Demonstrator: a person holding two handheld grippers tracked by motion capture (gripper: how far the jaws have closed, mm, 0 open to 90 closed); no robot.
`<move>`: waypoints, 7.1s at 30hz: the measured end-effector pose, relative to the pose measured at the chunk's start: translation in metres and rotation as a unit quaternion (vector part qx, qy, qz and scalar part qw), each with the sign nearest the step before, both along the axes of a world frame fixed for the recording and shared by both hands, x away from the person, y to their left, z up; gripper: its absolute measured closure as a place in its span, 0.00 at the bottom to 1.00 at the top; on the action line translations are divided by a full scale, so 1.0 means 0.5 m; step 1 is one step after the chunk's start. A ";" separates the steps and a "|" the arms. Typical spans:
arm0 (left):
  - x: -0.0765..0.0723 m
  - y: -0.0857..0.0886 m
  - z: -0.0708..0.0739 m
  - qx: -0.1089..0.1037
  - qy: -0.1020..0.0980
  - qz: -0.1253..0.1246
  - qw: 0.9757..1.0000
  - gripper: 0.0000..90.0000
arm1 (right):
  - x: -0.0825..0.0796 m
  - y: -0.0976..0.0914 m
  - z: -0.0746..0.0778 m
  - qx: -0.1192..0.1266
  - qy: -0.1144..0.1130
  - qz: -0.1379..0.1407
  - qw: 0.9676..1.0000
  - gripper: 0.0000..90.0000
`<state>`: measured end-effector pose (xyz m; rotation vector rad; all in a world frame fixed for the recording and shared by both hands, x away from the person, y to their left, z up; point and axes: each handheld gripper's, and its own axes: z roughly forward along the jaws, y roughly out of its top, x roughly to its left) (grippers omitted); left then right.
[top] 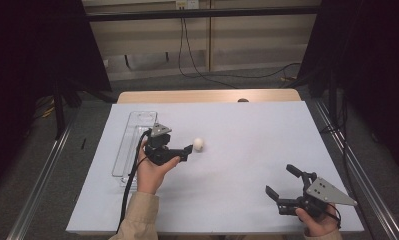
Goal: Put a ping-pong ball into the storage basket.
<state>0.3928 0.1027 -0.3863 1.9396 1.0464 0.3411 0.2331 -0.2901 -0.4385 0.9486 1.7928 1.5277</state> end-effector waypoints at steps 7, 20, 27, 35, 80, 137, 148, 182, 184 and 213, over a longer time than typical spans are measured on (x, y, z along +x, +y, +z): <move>0.004 -0.007 -0.004 -0.001 -0.001 0.000 1.000 0.12 | 0.000 0.000 0.000 0.001 0.000 0.000 1.000 0.04; 0.010 -0.018 -0.011 0.003 -0.002 -0.001 1.000 0.12 | -0.001 0.001 0.000 0.000 -0.001 0.000 1.000 0.04; 0.011 -0.024 -0.014 0.005 0.001 -0.002 1.000 0.11 | -0.001 0.001 0.001 0.000 -0.001 0.000 1.000 0.04; 0.014 -0.033 -0.020 0.011 0.004 -0.006 1.000 0.11 | -0.001 0.001 0.001 -0.001 -0.001 0.001 1.000 0.04; 0.035 -0.062 -0.053 0.029 0.016 -0.018 0.999 0.09 | -0.001 0.002 0.001 0.001 -0.001 0.002 1.000 0.04; 0.063 -0.098 -0.086 0.035 0.020 -0.023 0.999 0.09 | -0.001 0.001 0.001 0.001 -0.002 0.002 1.000 0.04; 0.066 -0.097 -0.088 0.038 0.020 -0.019 0.999 0.09 | 0.000 0.001 0.000 0.001 -0.001 0.002 1.000 0.04; 0.082 -0.113 -0.105 0.051 0.018 -0.018 0.998 0.11 | -0.004 -0.003 -0.001 0.003 0.001 -0.002 1.000 0.04; 0.083 -0.115 -0.108 0.053 0.018 -0.017 0.998 0.11 | -0.003 -0.003 -0.002 0.001 0.001 -0.001 1.000 0.04; 0.105 -0.117 -0.135 0.065 0.027 -0.016 0.997 0.22 | -0.002 -0.003 -0.002 0.002 0.001 -0.002 1.000 0.04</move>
